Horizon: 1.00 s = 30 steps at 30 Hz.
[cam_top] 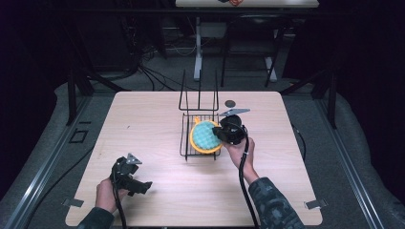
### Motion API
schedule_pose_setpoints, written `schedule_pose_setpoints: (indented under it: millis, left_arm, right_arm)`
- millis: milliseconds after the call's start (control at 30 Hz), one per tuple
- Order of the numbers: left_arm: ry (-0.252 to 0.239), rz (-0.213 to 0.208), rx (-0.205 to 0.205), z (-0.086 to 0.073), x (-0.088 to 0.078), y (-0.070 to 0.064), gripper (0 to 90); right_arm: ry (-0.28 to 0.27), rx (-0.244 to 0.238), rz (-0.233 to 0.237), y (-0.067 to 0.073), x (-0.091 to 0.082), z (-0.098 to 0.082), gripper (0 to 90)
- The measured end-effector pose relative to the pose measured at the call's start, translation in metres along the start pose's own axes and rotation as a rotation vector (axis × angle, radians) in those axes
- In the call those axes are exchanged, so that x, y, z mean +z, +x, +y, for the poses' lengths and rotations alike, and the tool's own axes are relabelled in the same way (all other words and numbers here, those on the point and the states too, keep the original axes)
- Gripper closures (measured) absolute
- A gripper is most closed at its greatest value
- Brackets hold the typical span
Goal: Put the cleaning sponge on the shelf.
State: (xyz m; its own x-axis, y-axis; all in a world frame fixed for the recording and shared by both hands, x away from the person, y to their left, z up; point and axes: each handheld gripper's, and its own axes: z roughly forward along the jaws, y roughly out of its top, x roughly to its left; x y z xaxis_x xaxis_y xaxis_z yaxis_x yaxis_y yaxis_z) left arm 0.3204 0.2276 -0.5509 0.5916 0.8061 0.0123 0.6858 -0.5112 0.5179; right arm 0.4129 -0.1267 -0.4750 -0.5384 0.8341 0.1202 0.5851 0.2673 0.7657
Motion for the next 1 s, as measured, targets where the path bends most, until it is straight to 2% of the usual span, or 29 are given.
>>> schedule_pose_setpoints:
  millis: [200, 300, 433, 533, 600, 667, 733, 867, 1000]
  left_arm:
    - [0.006, 0.002, 0.007, 0.0, 0.001, -0.002, 3.2]
    - [0.005, -0.015, -0.002, 0.002, 0.003, -0.001, 3.5]
    - [0.008, -0.016, -0.006, 0.002, 0.004, -0.002, 3.6]
    - [0.012, -0.015, -0.011, 0.001, 0.005, -0.001, 3.6]
    - [0.017, -0.015, -0.006, 0.001, 0.005, -0.001, 3.7]
    - [0.021, -0.019, -0.007, 0.001, 0.006, -0.001, 3.8]
    - [0.024, -0.018, 0.004, 0.001, 0.006, -0.002, 3.8]
    - [0.023, -0.018, 0.008, 0.002, 0.007, -0.001, 3.9]
    - [0.021, -0.013, 0.01, 0.002, 0.006, -0.002, 3.9]
  right_arm:
    - [-0.015, 0.06, 0.005, -0.003, 0.007, -0.003, 86.9]
    - [-0.001, 0.085, 0.017, -0.002, 0.017, -0.003, 87.0]
    - [0.009, 0.13, 0.017, -0.002, 0.029, -0.003, 87.0]
    - [0.012, 0.178, 0.004, -0.001, 0.042, -0.009, 87.0]
    - [0.012, 0.183, -0.022, 0.0, 0.049, -0.013, 86.6]
    - [0.016, 0.208, -0.034, 0.0, 0.056, -0.019, 85.7]
    - [0.009, 0.224, -0.038, -0.001, 0.058, -0.022, 81.4]
    - [0.018, 0.21, -0.032, -0.003, 0.055, -0.021, 72.2]
    - [0.044, 0.184, -0.01, -0.003, 0.051, -0.022, 69.5]
